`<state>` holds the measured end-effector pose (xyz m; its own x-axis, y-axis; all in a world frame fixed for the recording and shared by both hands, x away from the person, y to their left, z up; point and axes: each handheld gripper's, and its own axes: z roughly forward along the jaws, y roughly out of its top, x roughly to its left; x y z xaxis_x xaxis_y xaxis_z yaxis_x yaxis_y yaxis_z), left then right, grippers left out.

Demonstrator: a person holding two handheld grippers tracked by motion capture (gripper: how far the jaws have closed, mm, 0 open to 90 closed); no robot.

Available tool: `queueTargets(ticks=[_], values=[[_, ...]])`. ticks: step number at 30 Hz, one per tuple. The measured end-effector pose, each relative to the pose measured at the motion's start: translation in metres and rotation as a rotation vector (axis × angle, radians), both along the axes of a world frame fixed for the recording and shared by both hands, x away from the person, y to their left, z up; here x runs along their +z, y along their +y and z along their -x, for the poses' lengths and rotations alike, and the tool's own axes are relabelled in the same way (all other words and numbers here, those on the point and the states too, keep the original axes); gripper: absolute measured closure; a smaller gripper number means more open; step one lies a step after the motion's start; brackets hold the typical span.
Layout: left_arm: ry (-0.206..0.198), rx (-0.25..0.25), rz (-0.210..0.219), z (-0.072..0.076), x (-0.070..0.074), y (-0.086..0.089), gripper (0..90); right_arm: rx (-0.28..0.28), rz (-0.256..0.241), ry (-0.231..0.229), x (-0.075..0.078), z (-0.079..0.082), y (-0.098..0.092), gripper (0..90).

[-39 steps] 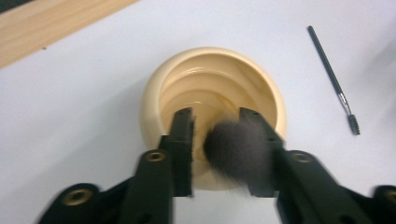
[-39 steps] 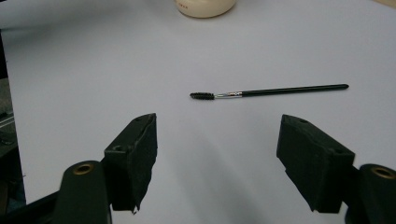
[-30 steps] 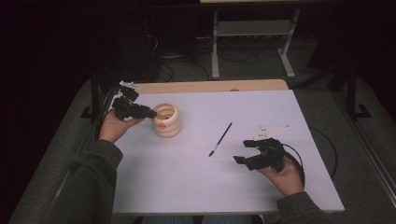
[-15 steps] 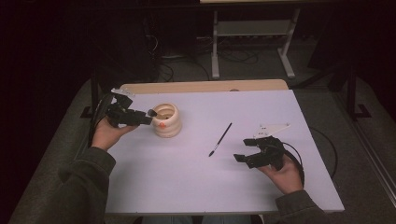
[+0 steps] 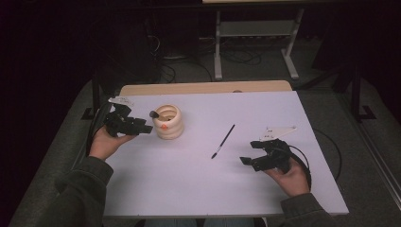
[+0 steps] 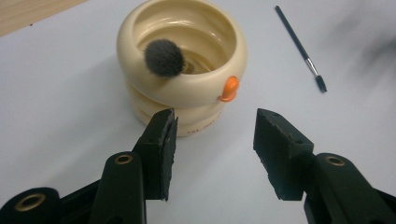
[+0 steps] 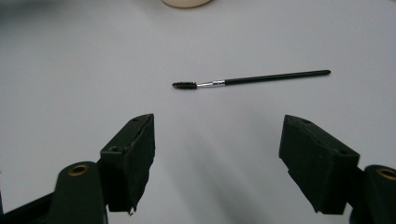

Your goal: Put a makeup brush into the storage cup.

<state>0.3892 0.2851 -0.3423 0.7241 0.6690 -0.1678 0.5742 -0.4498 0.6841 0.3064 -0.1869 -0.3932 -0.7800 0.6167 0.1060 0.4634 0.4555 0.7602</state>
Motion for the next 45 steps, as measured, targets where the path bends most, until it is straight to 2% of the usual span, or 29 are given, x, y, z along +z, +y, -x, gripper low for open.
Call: queueTargets(ticks=[5,11,12,17,20,24,30,39,42,45], values=[[-0.003,-0.019,-0.007,0.007,0.001,-0.004,45.8,-0.009,0.007,-0.001,-0.001,0.001,-0.005,24.4],[-0.018,-0.032,0.013,0.016,0.002,-0.006,43.2,-0.028,0.011,0.005,-0.002,0.003,-0.008,21.2],[-0.019,-0.029,0.019,0.018,0.001,-0.006,42.7,-0.024,0.014,-0.006,-0.003,0.003,-0.009,20.6],[-0.015,-0.042,0.007,0.024,-0.001,-0.004,40.2,-0.038,0.01,-0.005,-0.003,0.005,-0.012,19.7],[-0.022,-0.033,0.029,0.028,-0.001,-0.004,39.1,-0.044,0.008,0.001,-0.003,0.005,-0.013,19.4],[-0.032,-0.036,0.029,0.034,0.0,-0.006,37.7,-0.041,0.011,-0.001,-0.003,0.006,-0.013,19.2],[-0.04,-0.059,0.031,0.037,0.0,-0.011,35.8,-0.049,0.013,0.008,-0.005,0.007,-0.015,19.1],[-0.044,-0.078,0.046,0.041,-0.002,-0.022,35.0,-0.049,0.018,-0.002,-0.006,0.007,-0.019,19.2],[-0.056,-0.085,0.06,0.044,-0.002,-0.028,34.7,-0.057,0.013,0.007,-0.006,0.007,-0.019,18.8],[-0.063,-0.095,0.056,0.044,-0.002,-0.033,34.4,-0.055,0.012,0.002,-0.005,0.007,-0.018,18.8]])
